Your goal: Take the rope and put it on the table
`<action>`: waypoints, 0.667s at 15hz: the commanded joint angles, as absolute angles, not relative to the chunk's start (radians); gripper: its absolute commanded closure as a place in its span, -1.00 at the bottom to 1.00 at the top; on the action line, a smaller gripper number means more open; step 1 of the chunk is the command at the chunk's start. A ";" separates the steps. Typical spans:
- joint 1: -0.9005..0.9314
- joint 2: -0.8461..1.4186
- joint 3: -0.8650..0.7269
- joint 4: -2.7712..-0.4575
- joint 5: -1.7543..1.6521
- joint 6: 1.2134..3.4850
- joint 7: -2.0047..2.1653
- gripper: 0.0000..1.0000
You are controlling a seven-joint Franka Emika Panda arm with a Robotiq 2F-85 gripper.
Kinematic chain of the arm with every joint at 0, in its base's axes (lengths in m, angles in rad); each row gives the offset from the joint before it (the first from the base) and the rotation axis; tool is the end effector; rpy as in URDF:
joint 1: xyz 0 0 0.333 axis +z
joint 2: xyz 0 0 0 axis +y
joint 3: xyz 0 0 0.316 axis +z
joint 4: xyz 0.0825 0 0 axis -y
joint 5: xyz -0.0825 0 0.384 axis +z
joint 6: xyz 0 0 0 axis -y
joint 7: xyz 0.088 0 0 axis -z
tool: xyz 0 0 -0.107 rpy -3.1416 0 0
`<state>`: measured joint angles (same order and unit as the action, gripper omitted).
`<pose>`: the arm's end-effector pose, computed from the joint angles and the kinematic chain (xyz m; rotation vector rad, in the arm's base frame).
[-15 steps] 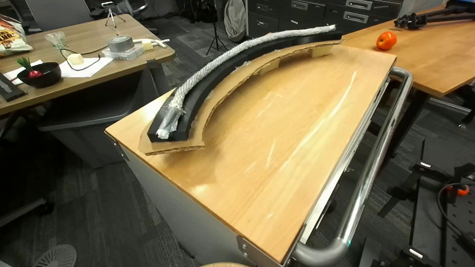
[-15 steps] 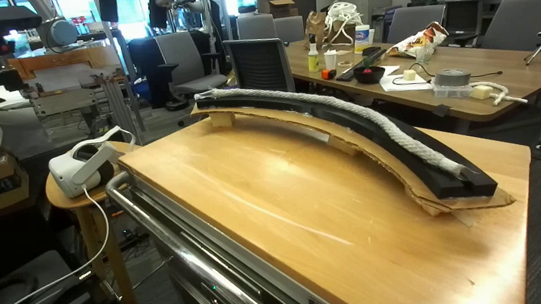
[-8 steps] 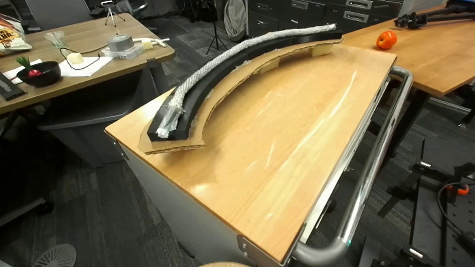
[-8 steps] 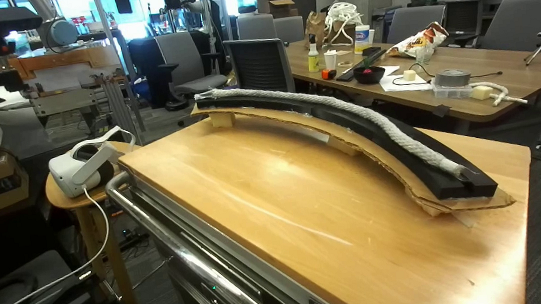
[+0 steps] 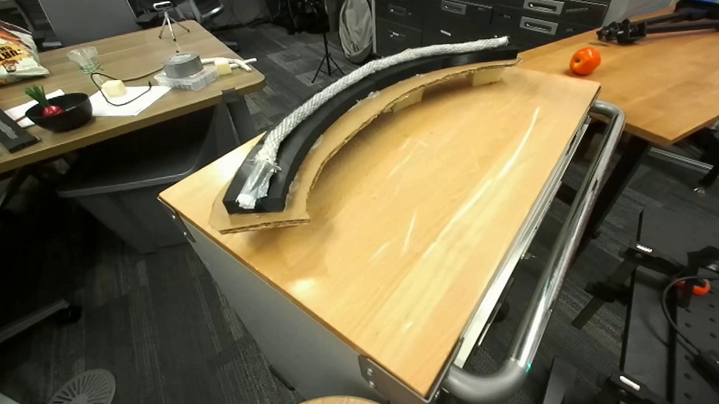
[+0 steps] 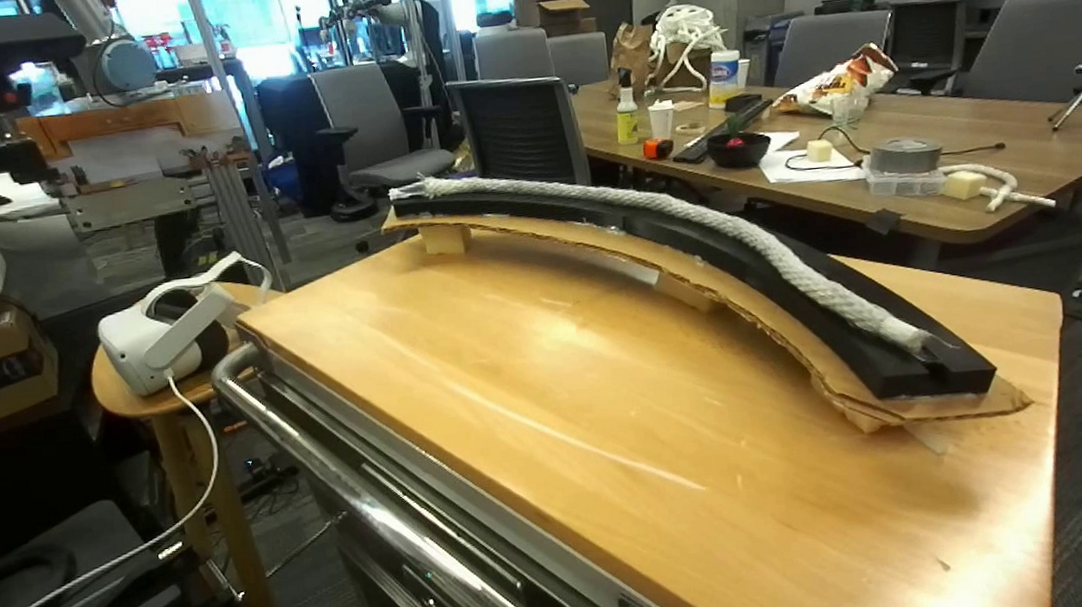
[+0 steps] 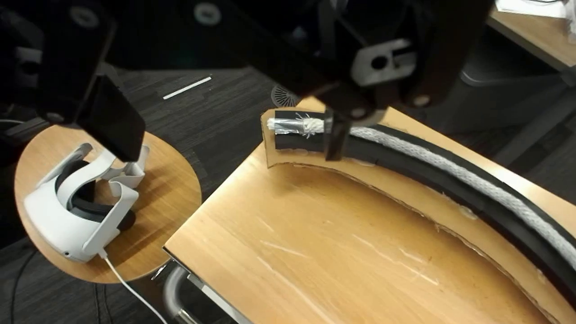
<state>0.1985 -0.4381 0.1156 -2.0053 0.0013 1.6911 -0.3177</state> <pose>0.4017 0.1417 0.6413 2.9385 0.9475 0.1870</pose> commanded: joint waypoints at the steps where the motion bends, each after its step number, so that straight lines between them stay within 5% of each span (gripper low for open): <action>1: 0.226 -0.440 0.104 -1.994 -0.004 1.615 -0.425 -1.00; 10: 0.292 -0.448 0.103 -1.875 -0.099 1.314 -0.833 -1.00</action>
<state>0.2579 -0.4724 0.1049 -1.9562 -0.0647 1.3776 -0.7141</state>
